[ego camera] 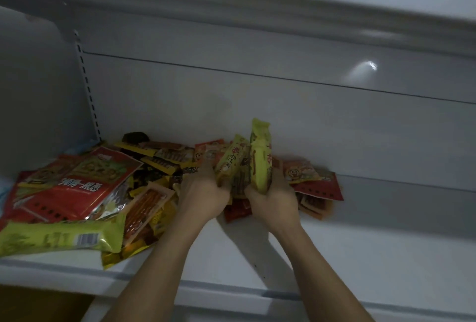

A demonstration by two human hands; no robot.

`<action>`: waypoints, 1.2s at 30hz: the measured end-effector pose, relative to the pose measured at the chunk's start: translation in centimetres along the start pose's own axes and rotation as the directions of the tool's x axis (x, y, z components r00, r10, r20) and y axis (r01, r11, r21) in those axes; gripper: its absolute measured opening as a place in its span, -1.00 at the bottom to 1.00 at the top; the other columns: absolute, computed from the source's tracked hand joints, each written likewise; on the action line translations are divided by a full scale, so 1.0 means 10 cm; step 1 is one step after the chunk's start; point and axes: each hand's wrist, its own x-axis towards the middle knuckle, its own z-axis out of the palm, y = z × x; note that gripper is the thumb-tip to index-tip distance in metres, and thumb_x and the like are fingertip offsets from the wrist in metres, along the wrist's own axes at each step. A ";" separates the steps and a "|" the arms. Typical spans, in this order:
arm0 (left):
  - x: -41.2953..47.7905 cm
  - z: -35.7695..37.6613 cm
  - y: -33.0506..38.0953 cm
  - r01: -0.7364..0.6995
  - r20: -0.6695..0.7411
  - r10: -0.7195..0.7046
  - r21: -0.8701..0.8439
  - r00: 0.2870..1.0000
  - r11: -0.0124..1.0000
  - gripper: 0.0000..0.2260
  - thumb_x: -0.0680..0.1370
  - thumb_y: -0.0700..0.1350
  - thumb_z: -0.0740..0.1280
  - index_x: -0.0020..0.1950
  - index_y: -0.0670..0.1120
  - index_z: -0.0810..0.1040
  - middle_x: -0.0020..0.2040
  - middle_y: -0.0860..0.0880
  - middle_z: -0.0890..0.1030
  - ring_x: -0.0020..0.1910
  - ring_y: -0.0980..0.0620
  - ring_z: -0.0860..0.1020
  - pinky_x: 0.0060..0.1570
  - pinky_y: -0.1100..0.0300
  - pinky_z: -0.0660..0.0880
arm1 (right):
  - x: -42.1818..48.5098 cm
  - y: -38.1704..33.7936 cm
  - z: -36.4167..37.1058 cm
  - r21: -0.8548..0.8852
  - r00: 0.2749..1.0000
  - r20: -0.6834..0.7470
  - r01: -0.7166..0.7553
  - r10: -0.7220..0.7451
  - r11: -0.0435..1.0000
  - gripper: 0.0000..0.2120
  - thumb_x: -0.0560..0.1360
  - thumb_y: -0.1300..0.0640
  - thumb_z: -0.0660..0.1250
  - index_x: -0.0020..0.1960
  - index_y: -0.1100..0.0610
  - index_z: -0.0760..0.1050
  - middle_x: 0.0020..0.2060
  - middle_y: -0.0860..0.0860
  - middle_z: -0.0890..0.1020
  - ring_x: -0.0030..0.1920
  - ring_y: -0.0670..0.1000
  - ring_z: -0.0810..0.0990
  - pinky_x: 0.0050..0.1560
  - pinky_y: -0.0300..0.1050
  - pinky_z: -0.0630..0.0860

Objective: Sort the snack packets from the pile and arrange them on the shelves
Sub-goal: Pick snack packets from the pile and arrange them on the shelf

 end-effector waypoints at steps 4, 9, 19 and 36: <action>-0.07 0.04 0.13 -0.060 -0.042 0.053 -0.176 0.998 0.983 -0.68 0.58 -0.06 0.32 0.28 -0.09 0.33 -0.15 0.08 0.52 -0.23 0.06 0.52 -0.34 0.27 0.43 | -0.02 0.01 -0.17 0.073 0.999 0.014 0.029 -0.030 0.997 -0.80 0.47 0.15 0.40 0.07 0.13 0.50 -0.15 0.05 0.63 -0.15 0.08 0.56 -0.30 -0.25 0.37; -0.21 0.12 0.36 -0.159 -0.046 0.153 -0.415 0.987 0.896 -0.53 0.58 -0.11 0.38 0.45 0.02 0.31 0.02 0.16 0.52 0.05 0.07 0.52 0.01 0.25 0.41 | 0.00 0.17 -0.37 0.191 1.000 0.015 0.006 -0.009 0.982 -0.78 0.56 0.05 0.31 0.16 -0.05 0.35 -0.04 -0.03 0.60 -0.09 0.00 0.56 -0.22 -0.34 0.42; -0.79 0.97 1.14 -0.103 0.026 0.154 -0.628 0.988 0.771 -0.76 0.62 0.02 0.27 0.29 0.15 0.45 0.06 0.22 0.58 0.05 0.22 0.55 -0.11 0.37 0.46 | -0.26 0.88 -1.35 0.117 0.999 -0.050 0.011 -0.005 0.993 -0.52 0.55 -0.09 0.17 0.46 -0.18 0.21 0.08 0.00 0.58 0.00 0.05 0.58 -0.06 0.00 0.59; -2.30 2.60 2.78 -0.054 0.185 0.325 -0.793 0.927 0.606 -0.59 0.57 -0.18 0.38 0.28 0.26 0.46 0.21 0.20 0.60 0.15 0.21 0.58 0.05 0.28 0.56 | -1.43 2.23 -3.61 0.163 0.923 -0.292 -0.209 0.249 0.964 -0.39 0.50 0.18 0.26 0.44 -0.28 0.25 -0.07 0.05 0.53 -0.22 -0.01 0.53 -0.27 -0.18 0.45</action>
